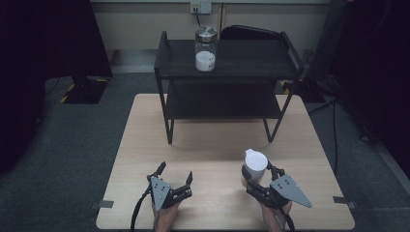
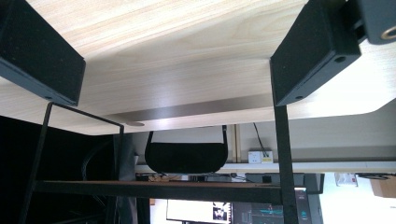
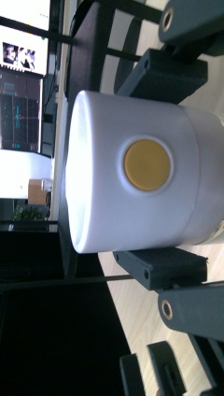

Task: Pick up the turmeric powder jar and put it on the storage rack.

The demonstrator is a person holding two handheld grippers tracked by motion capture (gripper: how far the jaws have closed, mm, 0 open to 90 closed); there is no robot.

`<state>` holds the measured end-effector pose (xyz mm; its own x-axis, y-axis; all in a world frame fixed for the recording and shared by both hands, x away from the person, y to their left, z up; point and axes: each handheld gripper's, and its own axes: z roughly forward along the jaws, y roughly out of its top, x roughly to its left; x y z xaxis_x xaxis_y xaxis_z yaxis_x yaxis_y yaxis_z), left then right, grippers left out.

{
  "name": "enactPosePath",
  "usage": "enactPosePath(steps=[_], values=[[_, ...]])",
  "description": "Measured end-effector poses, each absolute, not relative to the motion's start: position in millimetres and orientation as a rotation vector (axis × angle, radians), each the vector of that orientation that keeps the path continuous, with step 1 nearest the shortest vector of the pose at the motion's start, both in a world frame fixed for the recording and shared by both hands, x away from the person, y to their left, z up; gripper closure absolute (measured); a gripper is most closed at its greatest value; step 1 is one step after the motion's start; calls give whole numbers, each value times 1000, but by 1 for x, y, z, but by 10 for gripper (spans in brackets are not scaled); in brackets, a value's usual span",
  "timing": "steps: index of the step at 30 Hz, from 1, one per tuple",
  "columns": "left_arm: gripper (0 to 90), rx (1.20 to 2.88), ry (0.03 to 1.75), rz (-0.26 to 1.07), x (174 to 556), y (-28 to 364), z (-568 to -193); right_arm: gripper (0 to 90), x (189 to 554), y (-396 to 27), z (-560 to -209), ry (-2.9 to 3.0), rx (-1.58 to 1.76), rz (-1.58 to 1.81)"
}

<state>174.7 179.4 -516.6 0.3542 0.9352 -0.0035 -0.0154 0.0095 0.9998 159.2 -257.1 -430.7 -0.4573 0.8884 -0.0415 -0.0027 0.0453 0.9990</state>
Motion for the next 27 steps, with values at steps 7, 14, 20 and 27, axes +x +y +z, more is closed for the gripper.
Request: enactPosePath(steps=[7, 14, 20, 27], values=[[27, 1342, 930, 943, 175, 179, -517, 303, 170, -262, -409, 1604, 880, 1546], [27, 1342, 930, 943, 175, 179, -517, 304, 180, -265, -386, 1601, 853, 1584], [27, 1342, 929, 941, 175, 180, -517, 304, 195, -272, -359, 1628, 785, 1586], [27, 1342, 929, 940, 175, 180, -517, 304, 214, -282, -325, 1627, 750, 1626]])
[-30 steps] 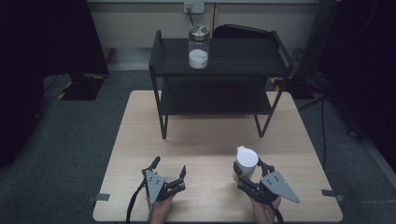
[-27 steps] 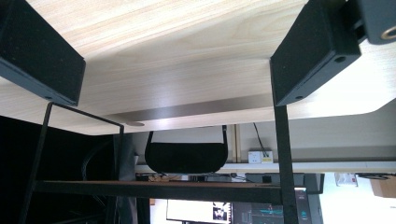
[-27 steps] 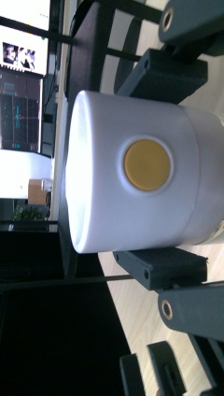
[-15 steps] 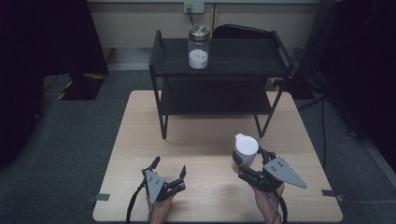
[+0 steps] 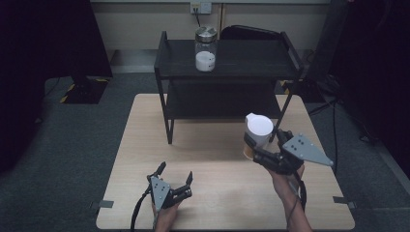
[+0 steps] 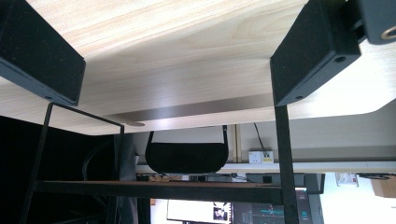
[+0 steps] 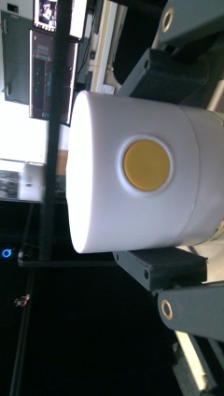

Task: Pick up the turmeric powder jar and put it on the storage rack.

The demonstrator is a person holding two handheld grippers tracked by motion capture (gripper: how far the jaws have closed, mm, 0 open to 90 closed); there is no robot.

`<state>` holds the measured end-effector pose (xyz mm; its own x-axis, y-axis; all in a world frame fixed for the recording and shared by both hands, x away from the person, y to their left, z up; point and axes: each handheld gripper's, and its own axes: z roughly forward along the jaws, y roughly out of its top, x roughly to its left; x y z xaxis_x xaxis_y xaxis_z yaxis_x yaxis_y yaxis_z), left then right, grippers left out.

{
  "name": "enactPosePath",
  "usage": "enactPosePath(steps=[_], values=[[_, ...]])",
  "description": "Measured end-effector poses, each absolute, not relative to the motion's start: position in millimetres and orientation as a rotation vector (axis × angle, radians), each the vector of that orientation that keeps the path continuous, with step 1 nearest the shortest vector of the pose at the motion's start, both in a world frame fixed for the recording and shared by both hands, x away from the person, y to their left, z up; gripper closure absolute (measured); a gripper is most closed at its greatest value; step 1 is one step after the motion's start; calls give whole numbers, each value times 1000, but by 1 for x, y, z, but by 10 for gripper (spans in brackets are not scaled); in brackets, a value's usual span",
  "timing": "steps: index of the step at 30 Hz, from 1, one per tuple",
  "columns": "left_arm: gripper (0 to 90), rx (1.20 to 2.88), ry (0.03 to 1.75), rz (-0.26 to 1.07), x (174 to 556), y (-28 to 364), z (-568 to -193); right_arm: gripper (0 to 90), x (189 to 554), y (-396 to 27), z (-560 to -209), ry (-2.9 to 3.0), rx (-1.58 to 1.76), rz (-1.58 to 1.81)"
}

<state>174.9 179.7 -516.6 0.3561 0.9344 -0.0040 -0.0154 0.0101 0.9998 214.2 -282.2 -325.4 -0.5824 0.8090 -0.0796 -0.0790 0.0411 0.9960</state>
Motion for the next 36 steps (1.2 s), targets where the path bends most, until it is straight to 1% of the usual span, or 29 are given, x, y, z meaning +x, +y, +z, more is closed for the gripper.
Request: enactPosePath(steps=[9, 18, 27, 36], values=[[25, 1342, 930, 942, 175, 179, -517, 304, 241, -293, -273, 1613, 710, 1646], [26, 1342, 930, 942, 175, 179, -517, 304, 275, -303, -232, 1610, 668, 1709], [20, 1342, 928, 940, 175, 180, -517, 304, 323, -295, -208, 1636, 632, 1769], [18, 1344, 927, 941, 175, 180, -516, 304, 377, -283, -197, 1620, 661, 1823]])
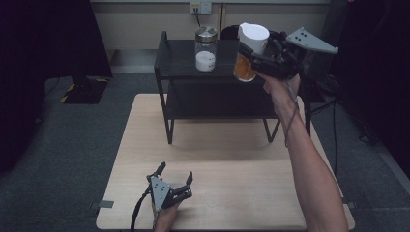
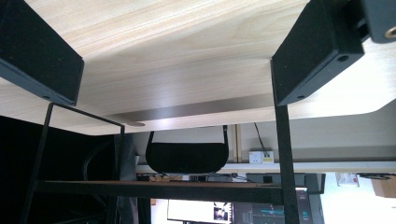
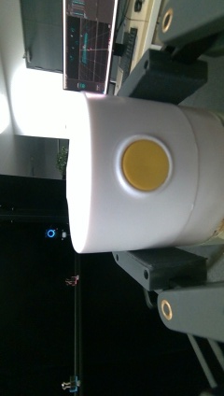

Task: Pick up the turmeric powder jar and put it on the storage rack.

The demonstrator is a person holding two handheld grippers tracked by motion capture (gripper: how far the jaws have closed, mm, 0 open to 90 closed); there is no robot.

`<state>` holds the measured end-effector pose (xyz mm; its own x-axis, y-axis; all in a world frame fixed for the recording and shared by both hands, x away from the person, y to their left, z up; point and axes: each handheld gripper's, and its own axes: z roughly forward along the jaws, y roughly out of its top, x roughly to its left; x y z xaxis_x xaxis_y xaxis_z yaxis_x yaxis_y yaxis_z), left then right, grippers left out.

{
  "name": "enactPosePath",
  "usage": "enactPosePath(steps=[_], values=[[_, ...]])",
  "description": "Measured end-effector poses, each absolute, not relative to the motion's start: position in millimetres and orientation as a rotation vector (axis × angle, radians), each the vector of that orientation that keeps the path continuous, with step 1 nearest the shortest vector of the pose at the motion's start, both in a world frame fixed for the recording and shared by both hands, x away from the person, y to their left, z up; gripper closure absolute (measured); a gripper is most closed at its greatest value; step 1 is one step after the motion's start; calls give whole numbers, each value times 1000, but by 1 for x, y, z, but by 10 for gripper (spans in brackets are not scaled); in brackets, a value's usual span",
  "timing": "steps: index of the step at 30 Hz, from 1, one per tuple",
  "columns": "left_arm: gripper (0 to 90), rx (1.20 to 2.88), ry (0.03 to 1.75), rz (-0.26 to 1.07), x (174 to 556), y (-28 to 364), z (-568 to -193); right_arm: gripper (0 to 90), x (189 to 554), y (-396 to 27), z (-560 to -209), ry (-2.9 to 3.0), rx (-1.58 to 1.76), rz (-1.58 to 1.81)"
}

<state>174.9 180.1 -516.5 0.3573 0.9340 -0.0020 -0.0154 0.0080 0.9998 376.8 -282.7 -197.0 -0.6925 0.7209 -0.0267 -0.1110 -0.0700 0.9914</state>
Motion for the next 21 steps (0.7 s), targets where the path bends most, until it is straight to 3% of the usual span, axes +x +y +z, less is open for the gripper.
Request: enactPosePath(steps=[10, 21], values=[[19, 1344, 927, 940, 175, 180, -517, 304, 414, -267, -182, 1668, 753, 1730], [21, 1343, 931, 940, 175, 180, -516, 304, 417, -263, -189, 1654, 753, 1714]])
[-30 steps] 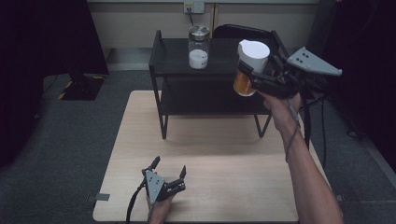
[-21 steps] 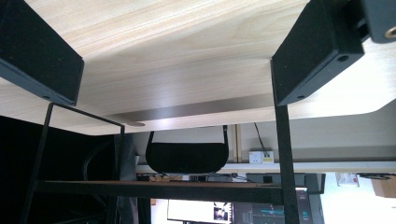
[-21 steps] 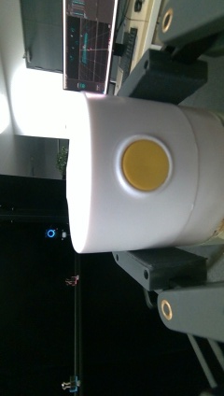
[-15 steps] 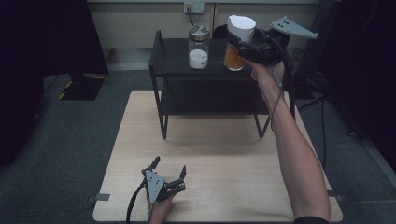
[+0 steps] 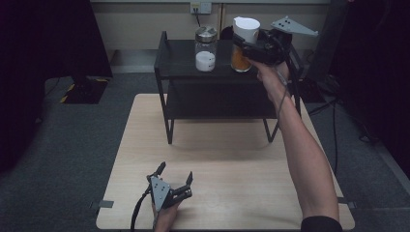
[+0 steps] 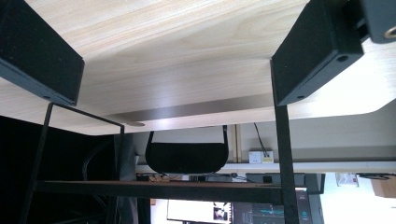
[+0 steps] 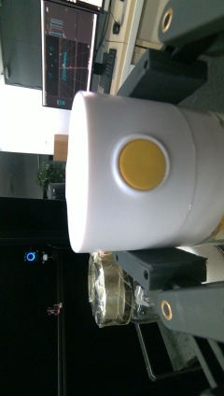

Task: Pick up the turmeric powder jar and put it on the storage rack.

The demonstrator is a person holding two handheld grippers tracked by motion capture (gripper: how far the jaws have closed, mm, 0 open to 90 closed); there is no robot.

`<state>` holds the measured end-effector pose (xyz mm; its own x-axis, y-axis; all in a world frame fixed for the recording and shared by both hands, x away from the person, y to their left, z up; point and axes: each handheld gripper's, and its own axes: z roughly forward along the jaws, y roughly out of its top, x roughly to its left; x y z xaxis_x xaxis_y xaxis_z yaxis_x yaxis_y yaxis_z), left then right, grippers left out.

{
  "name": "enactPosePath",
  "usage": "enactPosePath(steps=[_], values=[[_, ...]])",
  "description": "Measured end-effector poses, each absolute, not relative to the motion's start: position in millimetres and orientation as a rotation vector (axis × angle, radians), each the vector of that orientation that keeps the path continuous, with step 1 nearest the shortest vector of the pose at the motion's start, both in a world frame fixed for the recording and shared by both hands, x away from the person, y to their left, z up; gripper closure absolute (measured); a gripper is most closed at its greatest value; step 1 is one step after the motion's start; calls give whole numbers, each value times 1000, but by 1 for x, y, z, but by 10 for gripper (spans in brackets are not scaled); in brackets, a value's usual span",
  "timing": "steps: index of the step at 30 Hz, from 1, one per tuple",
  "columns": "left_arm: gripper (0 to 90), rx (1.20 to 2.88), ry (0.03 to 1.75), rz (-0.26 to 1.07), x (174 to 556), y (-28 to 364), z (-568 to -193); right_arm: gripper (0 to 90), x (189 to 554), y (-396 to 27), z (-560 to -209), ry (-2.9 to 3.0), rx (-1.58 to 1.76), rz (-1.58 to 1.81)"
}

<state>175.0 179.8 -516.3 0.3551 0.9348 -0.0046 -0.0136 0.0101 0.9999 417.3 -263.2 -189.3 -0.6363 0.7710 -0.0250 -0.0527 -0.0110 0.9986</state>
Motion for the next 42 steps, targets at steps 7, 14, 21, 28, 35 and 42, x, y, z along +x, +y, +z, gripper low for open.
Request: enactPosePath(steps=[7, 14, 21, 28, 35, 42], values=[[21, 1343, 931, 944, 175, 179, -516, 304, 418, -264, -195, 1635, 749, 1739], [21, 1342, 931, 944, 175, 179, -517, 232, 418, -264, -196, 1630, 760, 1752], [20, 1342, 931, 944, 175, 179, -517, 0, 414, -262, -196, 1610, 816, 1755], [20, 1341, 931, 944, 175, 179, -517, 0, 405, -266, -192, 1590, 822, 1751], [24, 1341, 934, 947, 174, 179, -516, 0, 395, -268, -187, 1608, 811, 1728], [27, 1337, 942, 954, 174, 177, -517, 0, 388, -271, -192, 1649, 757, 1697]])
